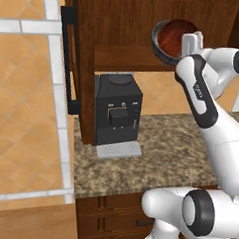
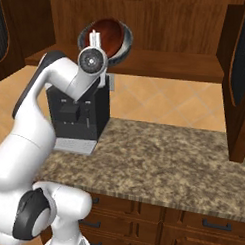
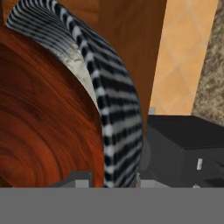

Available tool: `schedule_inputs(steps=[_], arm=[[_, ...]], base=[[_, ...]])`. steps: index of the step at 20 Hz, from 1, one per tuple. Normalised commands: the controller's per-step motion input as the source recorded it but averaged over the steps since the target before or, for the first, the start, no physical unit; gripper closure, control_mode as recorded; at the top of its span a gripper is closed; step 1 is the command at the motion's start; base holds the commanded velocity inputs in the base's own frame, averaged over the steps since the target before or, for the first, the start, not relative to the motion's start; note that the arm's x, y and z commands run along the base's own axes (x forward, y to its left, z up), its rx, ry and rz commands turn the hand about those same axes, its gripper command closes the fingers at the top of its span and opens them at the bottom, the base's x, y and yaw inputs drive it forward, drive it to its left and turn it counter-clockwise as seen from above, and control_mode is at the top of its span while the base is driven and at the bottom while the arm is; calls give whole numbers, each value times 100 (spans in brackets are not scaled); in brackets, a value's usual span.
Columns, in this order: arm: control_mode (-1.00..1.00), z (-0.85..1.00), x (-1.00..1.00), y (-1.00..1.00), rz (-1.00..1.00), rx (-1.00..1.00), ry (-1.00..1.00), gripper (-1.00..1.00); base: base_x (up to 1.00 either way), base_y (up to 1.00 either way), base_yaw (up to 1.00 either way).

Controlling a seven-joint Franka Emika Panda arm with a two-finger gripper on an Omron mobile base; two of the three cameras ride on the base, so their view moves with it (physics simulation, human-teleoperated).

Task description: Pick up the bowls on the counter and stack them on top of one another in the open cabinet. Place the smaller bowl on top of the larger bowl.

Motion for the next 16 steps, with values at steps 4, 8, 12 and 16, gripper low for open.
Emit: schedule_inputs(steps=[4, 8, 12, 16], arm=[[-100, -18, 43, 0, 0, 0, 4, 100], [-100, -6, 46, 0, 0, 0, 0, 100], [-100, 0, 53, 0, 0, 0, 0, 100], [-100, 0, 45, 0, 0, 0, 0, 100]], base=[[0, 0, 0], [0, 0, 0], [0, 0, 0], [0, 0, 0]])
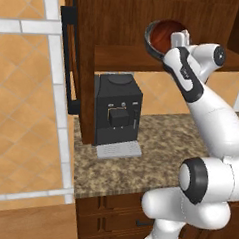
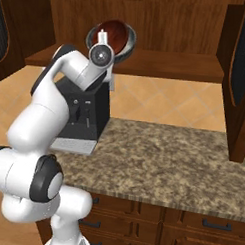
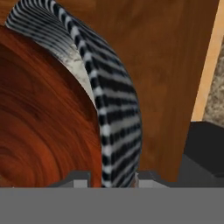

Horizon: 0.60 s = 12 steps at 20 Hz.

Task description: Pick up the bowls on the counter and stack them on top of one another in the open cabinet. Place the smaller bowl on top of the larger bowl.

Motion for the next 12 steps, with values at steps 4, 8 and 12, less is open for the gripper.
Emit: schedule_inputs(steps=[4, 8, 12], arm=[[-100, -9, 49, 0, 0, 0, 0, 100], [-100, -30, 45, 0, 0, 0, 0, 100], [-100, -32, 45, 11, 0, 0, 0, -100]], base=[[0, 0, 0], [0, 0, 0], [0, 0, 0]])
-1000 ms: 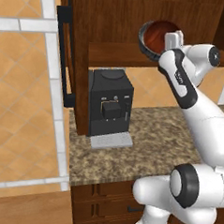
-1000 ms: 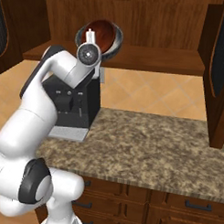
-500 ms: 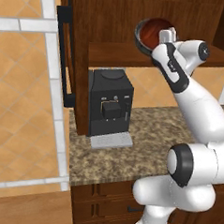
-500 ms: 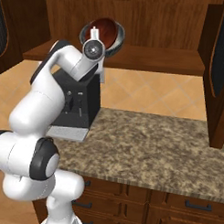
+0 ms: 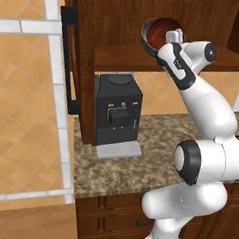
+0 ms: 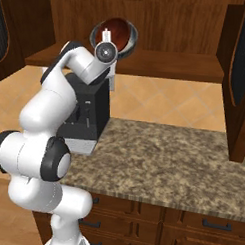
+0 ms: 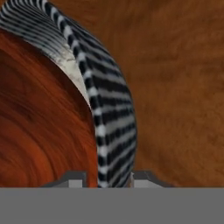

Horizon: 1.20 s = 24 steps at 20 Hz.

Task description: Pick up the bowls on the counter and stack them on top of one another in the open cabinet. Place the smaller bowl on top of the larger bowl.

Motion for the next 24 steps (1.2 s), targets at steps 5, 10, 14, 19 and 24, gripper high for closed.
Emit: schedule_inputs(steps=[5, 10, 14, 19, 24], arm=[[-100, 0, 15, 2, 0, 0, -5, -100], [-100, 8, 1, 11, 0, 0, -20, -100], [-100, 20, -11, 12, 1, 0, -30, -100], [-100, 39, -79, 1, 1, 0, -29, -100], [-100, 30, -100, -1, 0, 0, -3, -100]], base=[[0, 0, 0], [0, 0, 0], [0, 0, 0], [0, 0, 0], [0, 0, 0]])
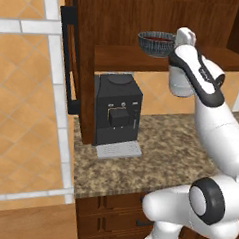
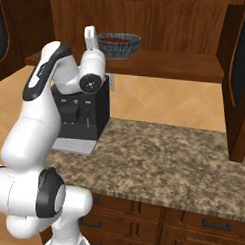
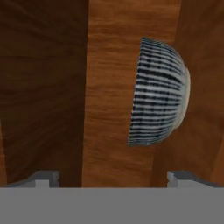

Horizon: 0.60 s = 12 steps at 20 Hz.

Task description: Pick up the bowls on the counter and stack them on top of one another in the open cabinet. Place the smaller bowl on top of the larger bowl.

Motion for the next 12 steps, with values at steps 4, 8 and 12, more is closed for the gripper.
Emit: schedule_inputs(steps=[4, 8, 12], arm=[[-100, 15, -100, -4, 0, -1, 6, -100], [-100, 48, -100, -19, 0, -1, 17, -100], [-100, 64, -100, -24, 0, 0, 16, -100]], base=[[0, 0, 0], [0, 0, 0], [0, 0, 0]])
